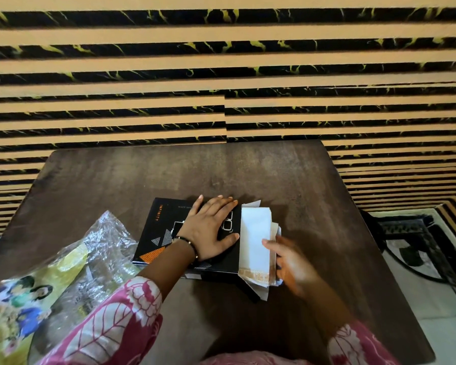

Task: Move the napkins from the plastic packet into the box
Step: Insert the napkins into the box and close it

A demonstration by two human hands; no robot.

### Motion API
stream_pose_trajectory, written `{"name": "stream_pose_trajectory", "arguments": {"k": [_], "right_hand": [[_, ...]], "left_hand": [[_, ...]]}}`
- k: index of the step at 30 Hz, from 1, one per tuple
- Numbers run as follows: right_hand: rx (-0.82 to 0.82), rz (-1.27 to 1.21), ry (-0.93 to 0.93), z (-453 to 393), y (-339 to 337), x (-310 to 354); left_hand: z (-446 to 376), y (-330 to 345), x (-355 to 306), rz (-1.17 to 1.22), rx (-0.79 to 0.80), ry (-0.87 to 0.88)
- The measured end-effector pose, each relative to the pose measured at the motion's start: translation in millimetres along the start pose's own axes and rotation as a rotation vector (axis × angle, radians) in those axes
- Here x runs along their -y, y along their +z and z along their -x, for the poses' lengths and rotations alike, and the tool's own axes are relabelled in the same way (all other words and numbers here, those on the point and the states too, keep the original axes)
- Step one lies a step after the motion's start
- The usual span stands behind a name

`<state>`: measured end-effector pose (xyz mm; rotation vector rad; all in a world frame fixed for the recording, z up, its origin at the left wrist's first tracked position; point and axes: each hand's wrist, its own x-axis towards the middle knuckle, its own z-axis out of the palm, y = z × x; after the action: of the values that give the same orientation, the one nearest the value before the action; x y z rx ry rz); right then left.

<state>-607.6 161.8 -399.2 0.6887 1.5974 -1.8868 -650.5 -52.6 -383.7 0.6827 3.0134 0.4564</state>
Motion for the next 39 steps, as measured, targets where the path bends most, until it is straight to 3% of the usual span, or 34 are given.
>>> {"name": "stream_pose_trajectory", "arguments": {"k": [4,13,18,22,29,32,39], "right_hand": [[-0.079,0.031,0.013,-0.3,20.6,4.4],[-0.001,0.174,0.107,-4.3,58.4,18.1],[-0.086,0.066,0.005,-4.5,42.0,16.4],[-0.151,0.186,-0.014,-15.1,62.4,11.0],[-0.042,0.045,0.133,-16.1,66.5,13.4],[-0.04,-0.105,0.043,-14.7,47.8,11.4],[0.233,0.011,-0.025,-7.2,55.8,8.7]], "left_hand": [[0.1,-1.7,-0.8,-0.005,0.009,0.001],[0.3,-1.2,0.6,0.0,0.009,0.008],[-0.1,-0.1,0.4,0.007,0.006,0.01],[0.3,0.0,-0.2,0.001,-0.003,0.01],[0.5,-2.3,-0.7,-0.016,0.008,0.0],[1.1,-0.8,0.1,-0.009,-0.003,0.004],[0.1,-2.4,0.2,-0.019,0.006,0.005]]}}
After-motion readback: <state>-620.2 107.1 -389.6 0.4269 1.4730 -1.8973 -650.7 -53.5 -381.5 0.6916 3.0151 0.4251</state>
